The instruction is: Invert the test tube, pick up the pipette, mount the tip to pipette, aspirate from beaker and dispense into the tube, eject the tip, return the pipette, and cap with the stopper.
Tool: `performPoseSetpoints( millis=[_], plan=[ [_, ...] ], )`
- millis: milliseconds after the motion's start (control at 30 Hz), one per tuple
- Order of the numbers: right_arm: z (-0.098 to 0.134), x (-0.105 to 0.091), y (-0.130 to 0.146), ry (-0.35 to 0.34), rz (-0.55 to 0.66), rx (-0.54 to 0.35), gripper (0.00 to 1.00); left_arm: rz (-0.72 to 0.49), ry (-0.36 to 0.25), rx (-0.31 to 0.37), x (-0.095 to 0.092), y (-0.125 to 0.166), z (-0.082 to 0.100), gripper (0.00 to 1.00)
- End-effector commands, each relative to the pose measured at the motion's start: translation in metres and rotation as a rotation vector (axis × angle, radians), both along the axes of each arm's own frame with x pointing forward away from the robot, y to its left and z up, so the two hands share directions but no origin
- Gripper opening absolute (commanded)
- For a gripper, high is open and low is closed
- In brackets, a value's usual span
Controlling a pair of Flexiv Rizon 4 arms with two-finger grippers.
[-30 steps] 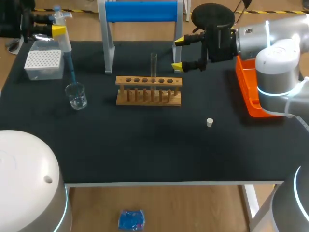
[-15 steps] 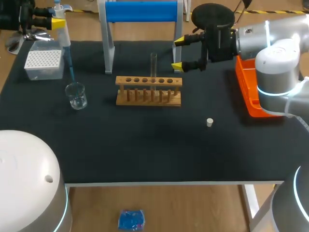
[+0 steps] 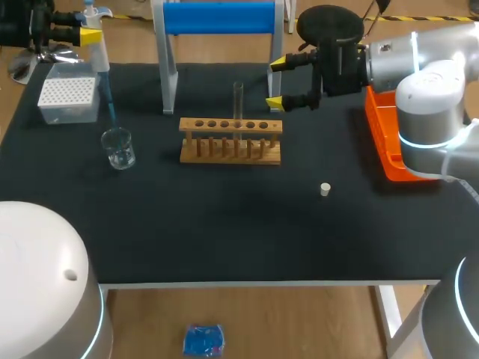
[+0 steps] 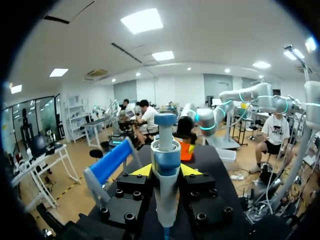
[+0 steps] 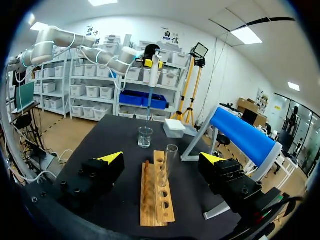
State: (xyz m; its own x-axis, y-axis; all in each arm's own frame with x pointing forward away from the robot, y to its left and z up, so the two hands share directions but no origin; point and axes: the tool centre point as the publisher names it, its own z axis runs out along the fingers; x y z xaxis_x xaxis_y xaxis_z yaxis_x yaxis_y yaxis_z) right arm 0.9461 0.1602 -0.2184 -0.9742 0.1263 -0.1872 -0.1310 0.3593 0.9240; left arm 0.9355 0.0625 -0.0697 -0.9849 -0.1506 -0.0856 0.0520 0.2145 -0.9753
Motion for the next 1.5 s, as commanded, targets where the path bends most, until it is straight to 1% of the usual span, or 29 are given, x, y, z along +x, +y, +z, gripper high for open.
performPoseSetpoints(
  millis=[33,100,133,233,267,300,400,500,567,667,767,967,1133,1200,1333,1400,1433,1500],
  plan=[
    [-0.001,0.0,0.0,-0.002,-0.001,0.002,1.0,-0.04,-0.006,0.045,0.003,-0.022,0.057,0.0],
    [-0.001,0.0,0.0,-0.002,-0.001,0.002,1.0,-0.056,-0.006,0.052,0.001,-0.036,0.08,0.0],
    [-0.001,0.0,0.0,-0.002,-0.001,0.002,1.0,-0.066,-0.011,0.068,0.001,-0.044,0.092,0.0],
    [-0.001,0.0,0.0,-0.002,-0.001,0.002,1.0,-0.095,-0.024,0.072,0.003,-0.07,0.122,0.0],
    [-0.001,0.0,0.0,-0.002,-0.001,0.002,1.0,-0.111,-0.033,0.073,0.004,-0.078,0.129,0.0],
    [-0.001,0.0,0.0,-0.002,-0.001,0.002,1.0,-0.122,-0.033,0.08,0.005,-0.084,0.133,0.0],
    [-0.001,0.0,0.0,-0.002,-0.001,0.002,1.0,-0.17,-0.03,0.086,0.008,-0.116,0.149,0.0],
    [-0.001,0.0,0.0,-0.002,-0.001,0.002,1.0,-0.206,-0.029,0.084,0.012,-0.141,0.156,0.0],
    [-0.001,0.0,0.0,-0.002,-0.001,0.002,1.0,-0.231,-0.04,0.072,0.014,-0.156,0.159,0.0],
    [-0.001,0.0,0.0,-0.002,-0.001,0.002,1.0,-0.263,-0.045,0.06,0.02,-0.175,0.159,0.0],
    [-0.001,0.0,0.0,-0.002,-0.001,0.002,1.0,-0.289,-0.043,0.052,0.026,-0.19,0.155,0.0],
    [-0.001,0.0,0.0,-0.002,-0.001,0.002,1.0,-0.331,-0.02,0.05,0.031,-0.211,0.145,0.0],
    [-0.001,0.0,0.0,-0.002,-0.001,0.002,1.0,-0.345,-0.021,0.031,0.032,-0.222,0.136,0.0],
    [-0.001,0.0,0.0,-0.002,-0.001,0.002,1.0,-0.351,-0.012,0.03,0.032,-0.227,0.131,0.0],
    [-0.001,0.0,0.0,-0.002,-0.001,0.002,1.0,-0.358,0.011,0.023,0.033,-0.232,0.118,0.0],
    [-0.001,0.0,0.0,-0.002,-0.001,0.002,1.0,-0.37,0.005,0.008,0.033,-0.235,0.111,0.0],
    [-0.001,0.0,0.0,-0.002,-0.001,0.002,1.0,-0.369,0.028,0.021,0.034,-0.236,0.107,0.0],
    [-0.001,0.0,0.0,-0.002,-0.001,0.002,1.0,-0.38,0.039,0.01,0.036,-0.237,0.101,0.0]
  ],
)
